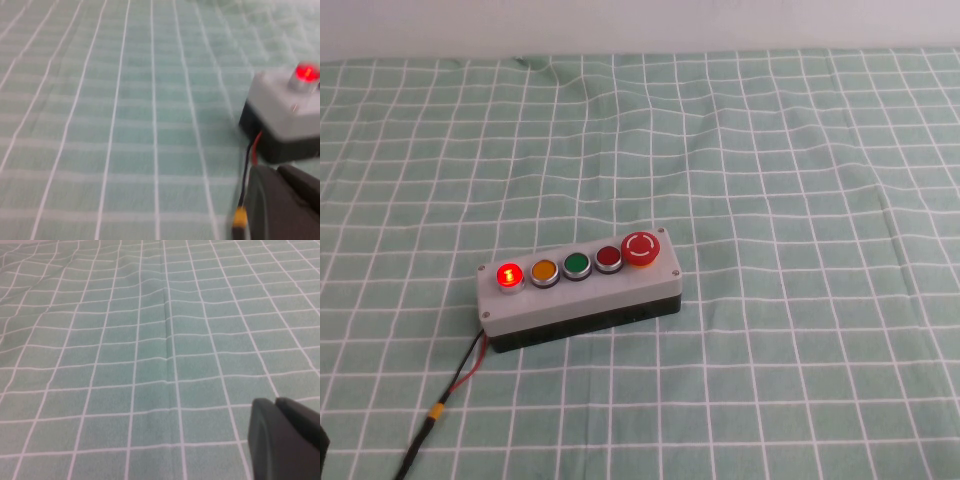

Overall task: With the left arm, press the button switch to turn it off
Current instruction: Press the button to turn off

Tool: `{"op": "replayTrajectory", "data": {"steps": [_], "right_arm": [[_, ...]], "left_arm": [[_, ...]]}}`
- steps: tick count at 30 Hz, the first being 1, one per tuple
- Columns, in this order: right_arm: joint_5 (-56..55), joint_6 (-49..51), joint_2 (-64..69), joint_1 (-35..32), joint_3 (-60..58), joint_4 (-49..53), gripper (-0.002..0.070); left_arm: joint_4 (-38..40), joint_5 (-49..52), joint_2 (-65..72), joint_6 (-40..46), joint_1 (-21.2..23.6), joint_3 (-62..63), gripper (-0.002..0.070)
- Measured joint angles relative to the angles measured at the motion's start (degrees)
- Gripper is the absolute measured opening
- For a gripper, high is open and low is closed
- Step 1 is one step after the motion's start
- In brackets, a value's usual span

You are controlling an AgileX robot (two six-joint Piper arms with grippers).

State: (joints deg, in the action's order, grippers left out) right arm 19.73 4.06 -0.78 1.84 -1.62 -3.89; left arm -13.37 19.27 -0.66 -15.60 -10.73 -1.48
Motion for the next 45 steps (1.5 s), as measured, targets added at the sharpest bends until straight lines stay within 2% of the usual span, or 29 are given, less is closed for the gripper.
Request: {"op": "replayTrajectory", "data": {"steps": [9, 17, 24, 27, 30, 33, 39, 45], "right_arm": [[0.0, 0.0, 0.0, 0.0, 0.0, 0.0, -0.0016], [0.0, 0.0, 0.0, 0.0, 0.0, 0.0, -0.0016], [0.0, 0.0, 0.0, 0.0, 0.0, 0.0, -0.0016], [0.0, 0.0, 0.0, 0.0, 0.0, 0.0, -0.0016], [0.0, 0.0, 0.0, 0.0, 0.0, 0.0, -0.0016], [0.0, 0.0, 0.0, 0.0, 0.0, 0.0, -0.0016], [0.0, 0.0, 0.0, 0.0, 0.0, 0.0, -0.0016], [0.0, 0.0, 0.0, 0.0, 0.0, 0.0, -0.0016]], "left_arm": [[-0.57, -26.5, 0.0, 0.0, 0.0, 0.0, -0.0004], [-0.37, -34.47, 0.0, 1.07, 0.0, 0.0, -0.0004], [4.62, -56.64, 0.0, 0.68, 0.0, 0.0, -0.0004], [6.15, -59.72, -0.08, -0.62, 0.0, 2.88, -0.0004], [6.04, -57.37, -0.12, -0.99, 0.0, 9.66, -0.0004], [5.94, -49.38, -0.21, -1.12, 0.0, 17.69, -0.0004], [5.94, -27.18, 3.68, -1.37, 0.0, 33.92, -0.0004], [5.5, -3.12, 17.34, -1.11, 0.0, 45.72, -0.0004]]}}
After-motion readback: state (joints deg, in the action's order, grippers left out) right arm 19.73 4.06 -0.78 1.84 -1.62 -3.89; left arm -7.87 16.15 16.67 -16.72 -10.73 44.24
